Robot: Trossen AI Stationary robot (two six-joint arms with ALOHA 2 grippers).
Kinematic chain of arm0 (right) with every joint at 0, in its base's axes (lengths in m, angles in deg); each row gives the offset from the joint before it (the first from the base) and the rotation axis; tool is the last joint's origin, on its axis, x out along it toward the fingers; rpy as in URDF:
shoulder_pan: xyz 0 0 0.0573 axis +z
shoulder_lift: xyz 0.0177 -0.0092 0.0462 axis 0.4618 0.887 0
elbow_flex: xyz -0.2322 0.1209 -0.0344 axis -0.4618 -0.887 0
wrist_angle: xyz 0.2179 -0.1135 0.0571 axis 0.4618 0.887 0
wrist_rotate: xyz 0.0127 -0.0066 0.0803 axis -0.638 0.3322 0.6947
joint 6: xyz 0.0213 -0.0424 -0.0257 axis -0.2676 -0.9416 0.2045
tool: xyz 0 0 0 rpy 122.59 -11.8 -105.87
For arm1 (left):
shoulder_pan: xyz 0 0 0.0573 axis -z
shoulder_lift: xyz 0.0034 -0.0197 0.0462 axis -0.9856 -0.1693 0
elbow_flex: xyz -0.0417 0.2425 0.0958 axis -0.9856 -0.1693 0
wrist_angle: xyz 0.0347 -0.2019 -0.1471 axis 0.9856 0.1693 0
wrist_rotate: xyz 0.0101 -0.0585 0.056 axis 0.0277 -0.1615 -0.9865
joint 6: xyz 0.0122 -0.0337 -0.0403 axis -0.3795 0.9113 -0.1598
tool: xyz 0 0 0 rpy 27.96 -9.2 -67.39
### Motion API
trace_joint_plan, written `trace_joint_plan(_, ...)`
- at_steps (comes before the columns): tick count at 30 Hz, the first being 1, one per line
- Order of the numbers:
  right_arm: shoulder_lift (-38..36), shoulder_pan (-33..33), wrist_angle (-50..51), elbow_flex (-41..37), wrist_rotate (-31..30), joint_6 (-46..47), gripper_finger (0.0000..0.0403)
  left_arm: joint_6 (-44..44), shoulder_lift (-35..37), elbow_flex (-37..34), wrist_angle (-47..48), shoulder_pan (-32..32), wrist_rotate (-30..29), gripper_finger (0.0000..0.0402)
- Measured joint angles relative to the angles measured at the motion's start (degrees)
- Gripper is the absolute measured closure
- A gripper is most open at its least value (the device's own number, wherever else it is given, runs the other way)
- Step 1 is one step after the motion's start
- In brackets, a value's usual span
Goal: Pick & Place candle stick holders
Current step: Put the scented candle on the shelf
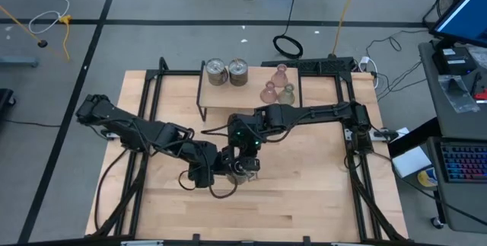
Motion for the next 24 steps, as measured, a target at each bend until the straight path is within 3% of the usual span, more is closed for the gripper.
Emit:
trace_joint_plan(13, -0.02, 0.00, -0.59, -0.04, 0.17, -3.46, 0.0403, 0.19, -0.02, 0.00, 0.66, -0.10, -2.46, 0.0293)
trace_joint_plan(24, -0.02, 0.43, 0.39, -0.03, 5.94, -5.02, 0.0403, -1.19, -0.02, 0.00, -0.10, -0.10, 2.06, 0.0293)
